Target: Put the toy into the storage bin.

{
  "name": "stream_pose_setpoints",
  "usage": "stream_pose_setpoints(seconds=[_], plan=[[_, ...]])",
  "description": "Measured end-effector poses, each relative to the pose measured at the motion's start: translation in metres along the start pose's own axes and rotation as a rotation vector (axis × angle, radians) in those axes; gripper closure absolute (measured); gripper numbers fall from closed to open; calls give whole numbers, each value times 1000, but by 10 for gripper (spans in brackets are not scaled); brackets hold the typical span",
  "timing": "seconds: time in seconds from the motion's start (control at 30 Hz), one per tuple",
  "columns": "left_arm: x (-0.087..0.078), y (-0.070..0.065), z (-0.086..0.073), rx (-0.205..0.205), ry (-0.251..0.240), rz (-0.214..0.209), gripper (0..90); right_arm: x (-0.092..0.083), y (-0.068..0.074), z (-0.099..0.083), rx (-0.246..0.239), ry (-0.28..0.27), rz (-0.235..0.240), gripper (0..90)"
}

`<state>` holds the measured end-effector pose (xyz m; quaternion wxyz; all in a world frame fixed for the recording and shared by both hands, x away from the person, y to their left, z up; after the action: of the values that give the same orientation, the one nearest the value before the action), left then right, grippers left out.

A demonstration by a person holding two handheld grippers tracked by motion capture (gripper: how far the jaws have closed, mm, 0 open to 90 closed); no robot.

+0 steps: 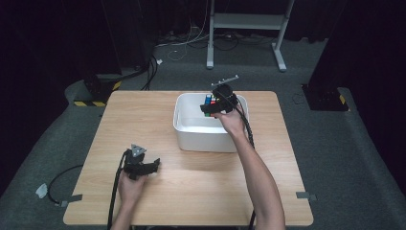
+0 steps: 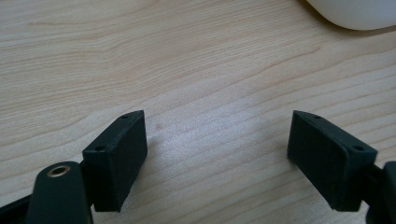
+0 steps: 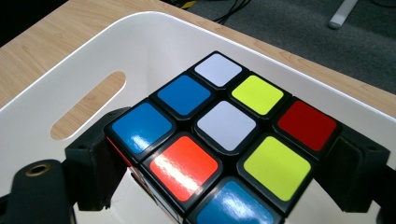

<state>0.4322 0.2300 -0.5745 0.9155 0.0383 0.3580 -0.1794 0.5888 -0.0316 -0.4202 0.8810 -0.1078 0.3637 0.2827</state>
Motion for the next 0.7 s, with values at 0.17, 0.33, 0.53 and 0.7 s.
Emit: stream_pose_setpoints(seconds=[0.17, 0.33, 0.53, 0.7], plan=[[0, 0, 0, 1, 1, 1, 200, -3, 1, -1, -8, -4, 3, 139], [0, 0, 0, -1, -1, 1, 200, -4, -1, -4, -7, -2, 0, 139], [0, 0, 0, 0, -1, 1, 200, -6, -2, -6, -4, -10, 2, 139], [0, 0, 0, 0, -1, 1, 200, -9, -2, -6, -10, -11, -2, 138]])
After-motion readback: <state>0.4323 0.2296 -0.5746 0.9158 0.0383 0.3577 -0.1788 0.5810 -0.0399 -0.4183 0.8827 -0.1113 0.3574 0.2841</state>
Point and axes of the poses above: each handheld gripper's, and its own axes: x roughly forward along the jaws, z roughly out of its top, y roughly to its left, the point moved 7 cm from there along x, roughly forward along the jaws, and after that the axes turned 4 degrees about -z, right-handed, at the moved point
